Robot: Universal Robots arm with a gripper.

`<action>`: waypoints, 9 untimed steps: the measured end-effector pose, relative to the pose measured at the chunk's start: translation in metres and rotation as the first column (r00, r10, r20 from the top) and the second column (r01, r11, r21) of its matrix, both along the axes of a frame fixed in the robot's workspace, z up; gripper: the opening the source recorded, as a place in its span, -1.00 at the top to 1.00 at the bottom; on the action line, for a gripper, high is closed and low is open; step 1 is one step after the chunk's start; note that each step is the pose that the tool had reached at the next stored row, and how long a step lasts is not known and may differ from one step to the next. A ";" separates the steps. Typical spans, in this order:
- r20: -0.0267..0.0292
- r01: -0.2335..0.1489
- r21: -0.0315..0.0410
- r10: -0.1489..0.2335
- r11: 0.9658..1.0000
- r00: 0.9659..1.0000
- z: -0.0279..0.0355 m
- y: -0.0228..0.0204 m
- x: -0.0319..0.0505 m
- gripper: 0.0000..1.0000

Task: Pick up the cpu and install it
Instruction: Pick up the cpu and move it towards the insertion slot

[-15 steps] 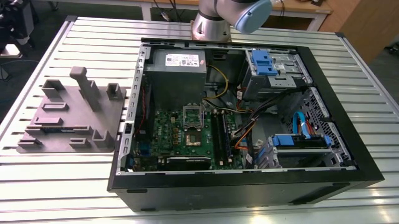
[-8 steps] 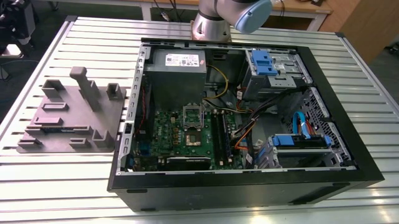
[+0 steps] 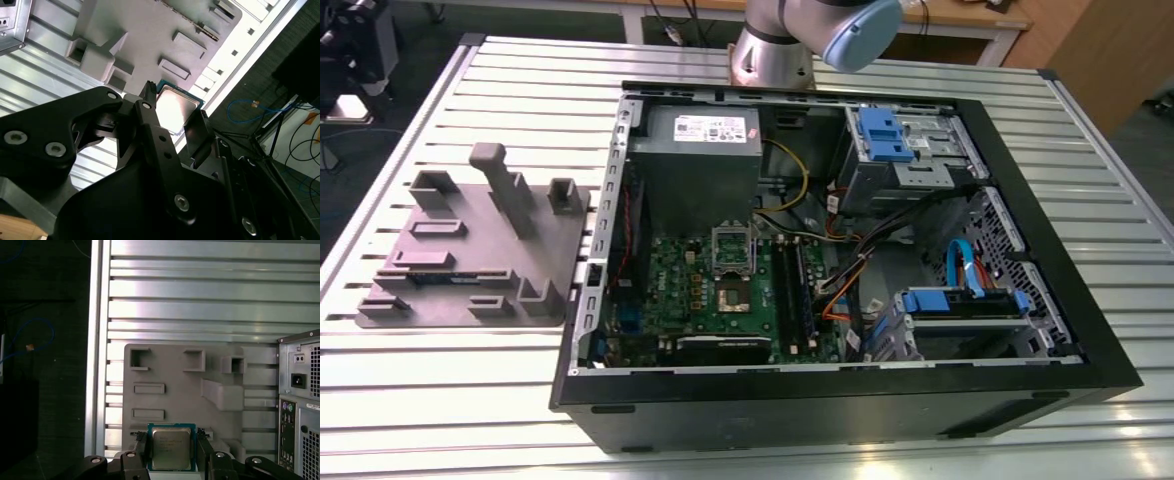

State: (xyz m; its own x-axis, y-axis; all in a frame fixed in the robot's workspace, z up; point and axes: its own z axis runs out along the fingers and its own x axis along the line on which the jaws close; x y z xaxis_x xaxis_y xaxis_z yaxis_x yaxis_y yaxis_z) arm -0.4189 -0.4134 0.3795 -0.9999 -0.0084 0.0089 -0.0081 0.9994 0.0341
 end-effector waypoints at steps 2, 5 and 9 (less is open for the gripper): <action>0.000 0.000 0.000 0.000 1.000 1.000 0.0000 0.0000 0.0005 0.06; 0.000 0.000 0.000 0.000 1.000 1.000 0.0000 0.0000 0.0013 0.06; 0.000 0.000 0.000 0.000 1.000 1.000 0.0000 0.0000 0.0040 0.06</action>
